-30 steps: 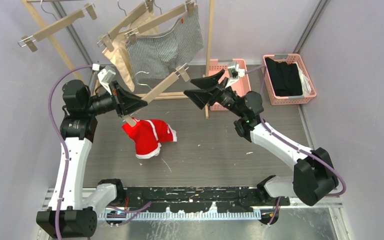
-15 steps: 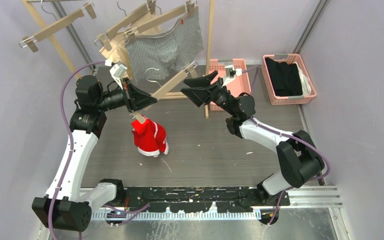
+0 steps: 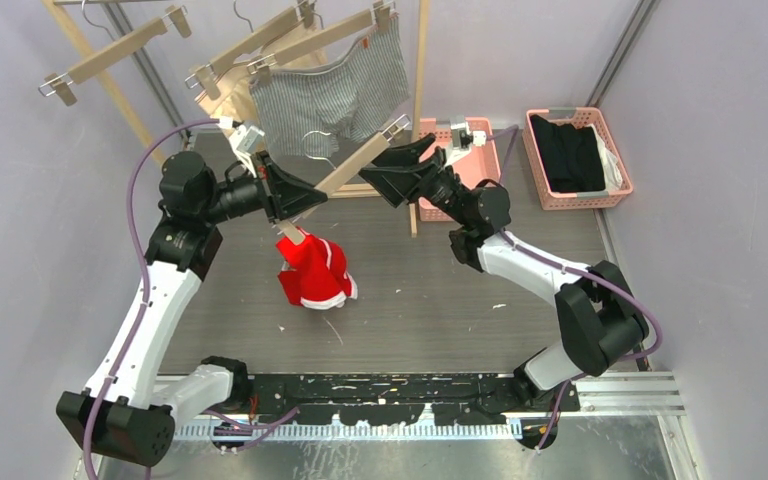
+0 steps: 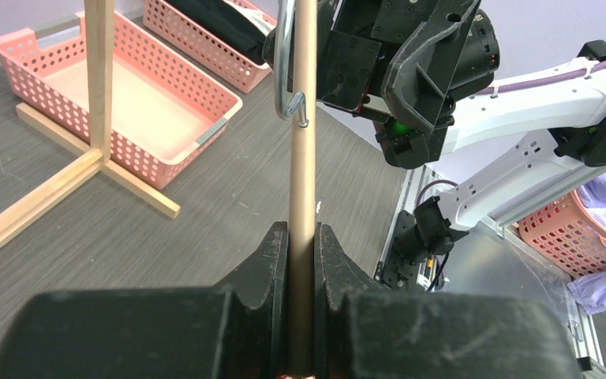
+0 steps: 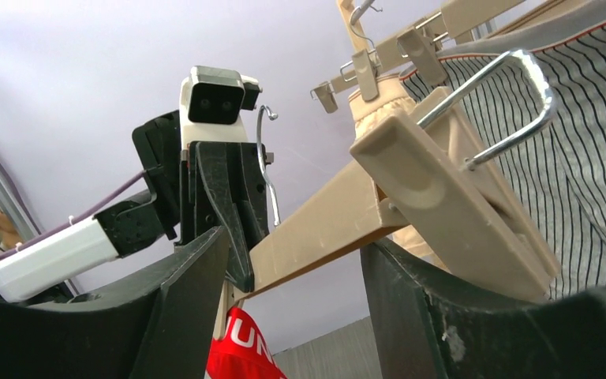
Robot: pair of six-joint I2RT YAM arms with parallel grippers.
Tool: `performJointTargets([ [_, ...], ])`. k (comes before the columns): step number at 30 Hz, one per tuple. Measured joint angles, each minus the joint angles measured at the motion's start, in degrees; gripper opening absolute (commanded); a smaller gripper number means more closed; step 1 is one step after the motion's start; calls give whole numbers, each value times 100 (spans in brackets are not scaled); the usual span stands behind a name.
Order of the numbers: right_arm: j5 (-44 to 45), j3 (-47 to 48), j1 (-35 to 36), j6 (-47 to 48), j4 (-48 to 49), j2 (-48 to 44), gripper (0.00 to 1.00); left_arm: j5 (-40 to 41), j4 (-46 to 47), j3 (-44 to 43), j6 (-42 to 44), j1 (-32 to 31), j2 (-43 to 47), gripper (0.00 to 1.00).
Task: Remove the underwear clipped to the hanger
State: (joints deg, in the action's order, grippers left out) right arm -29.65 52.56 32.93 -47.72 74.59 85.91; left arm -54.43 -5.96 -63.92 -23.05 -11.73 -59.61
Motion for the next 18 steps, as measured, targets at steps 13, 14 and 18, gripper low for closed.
performJointTargets([
  [13, 131, 302, 116, -94, -85, 188, 1, 544, 752, 240, -345, -472, -22, 0],
  [14, 138, 328, 125, -140, -85, 177, 1, 527, 804, 258, -334, -472, -28, 0],
  [18, 151, 334, 127, -186, -120, 144, 1, 557, 960, 302, -332, -494, -28, 0],
])
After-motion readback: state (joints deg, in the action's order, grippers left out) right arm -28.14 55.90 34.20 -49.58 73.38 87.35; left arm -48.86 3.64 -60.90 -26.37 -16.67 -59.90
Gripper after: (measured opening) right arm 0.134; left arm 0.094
